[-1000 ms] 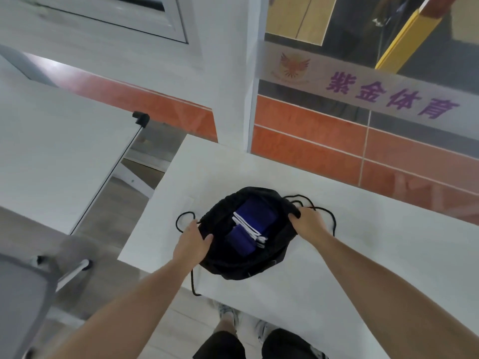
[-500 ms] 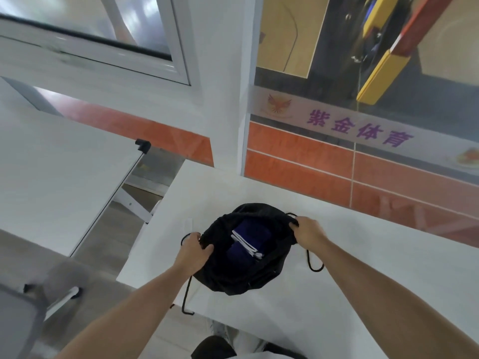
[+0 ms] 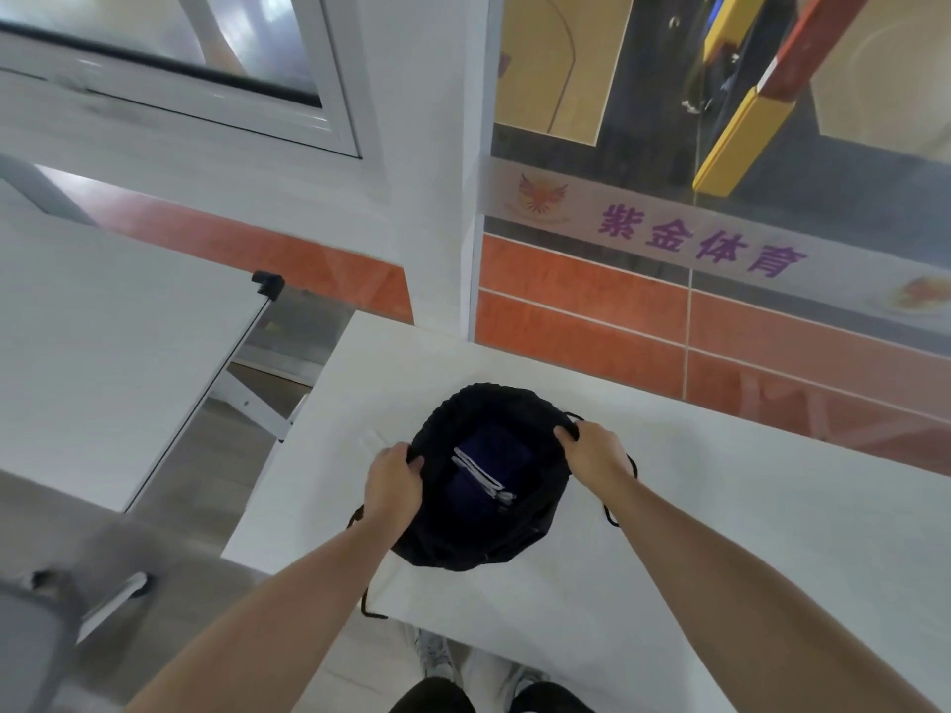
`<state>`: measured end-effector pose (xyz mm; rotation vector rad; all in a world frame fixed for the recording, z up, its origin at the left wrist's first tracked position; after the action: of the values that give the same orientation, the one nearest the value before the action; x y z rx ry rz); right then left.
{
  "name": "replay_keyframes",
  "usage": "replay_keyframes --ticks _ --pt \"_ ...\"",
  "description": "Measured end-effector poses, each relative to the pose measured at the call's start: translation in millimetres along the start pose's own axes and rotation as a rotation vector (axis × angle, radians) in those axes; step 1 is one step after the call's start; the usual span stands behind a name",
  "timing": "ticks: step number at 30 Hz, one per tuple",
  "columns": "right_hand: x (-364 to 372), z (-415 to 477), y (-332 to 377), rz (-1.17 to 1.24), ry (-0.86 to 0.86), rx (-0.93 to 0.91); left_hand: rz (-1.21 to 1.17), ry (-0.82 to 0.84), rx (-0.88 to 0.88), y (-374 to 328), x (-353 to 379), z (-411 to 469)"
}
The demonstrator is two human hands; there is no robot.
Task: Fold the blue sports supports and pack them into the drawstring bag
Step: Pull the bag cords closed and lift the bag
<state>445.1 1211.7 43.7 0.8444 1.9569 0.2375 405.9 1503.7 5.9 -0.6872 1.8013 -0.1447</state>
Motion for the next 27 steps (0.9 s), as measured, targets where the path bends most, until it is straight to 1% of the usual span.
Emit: replay_keyframes --ticks 3,7,11,14,16,19,21,27 --pt "-12 3 -2 0.033 -0.018 0.009 0.052 -0.064 0.002 10 -24 2" --pt "-46 9 -6 -0.048 -0.021 0.022 0.152 -0.082 0.009 23 -62 15" --pt "-77 13 6 -0.154 0.037 -0.029 0.356 -0.048 0.130 11 -96 29" --pt "-101 12 17 -0.208 0.066 -0.064 0.497 -0.019 0.183 -5 -124 40" --pt "-118 10 24 -0.201 0.078 -0.104 0.537 0.004 0.218 -18 -141 42" --pt "-136 1 30 -0.128 0.127 -0.113 0.684 -0.033 0.311 -33 -158 39" --pt "-146 -8 31 -0.106 0.167 -0.107 0.689 0.016 0.325 -35 -162 41" --pt "-175 -19 7 -0.003 0.266 -0.057 0.356 0.282 0.284 -29 -172 39"
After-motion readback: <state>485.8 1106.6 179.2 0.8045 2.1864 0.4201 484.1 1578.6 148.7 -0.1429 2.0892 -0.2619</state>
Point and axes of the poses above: each hand's wrist, its own z-axis towards the middle knuckle, its own x-axis out of the palm, y = z × x, the point moved 3 cm from there along z, towards the middle knuckle, and after that the axes turned 8 degrees about z, right-handed, at the moved point
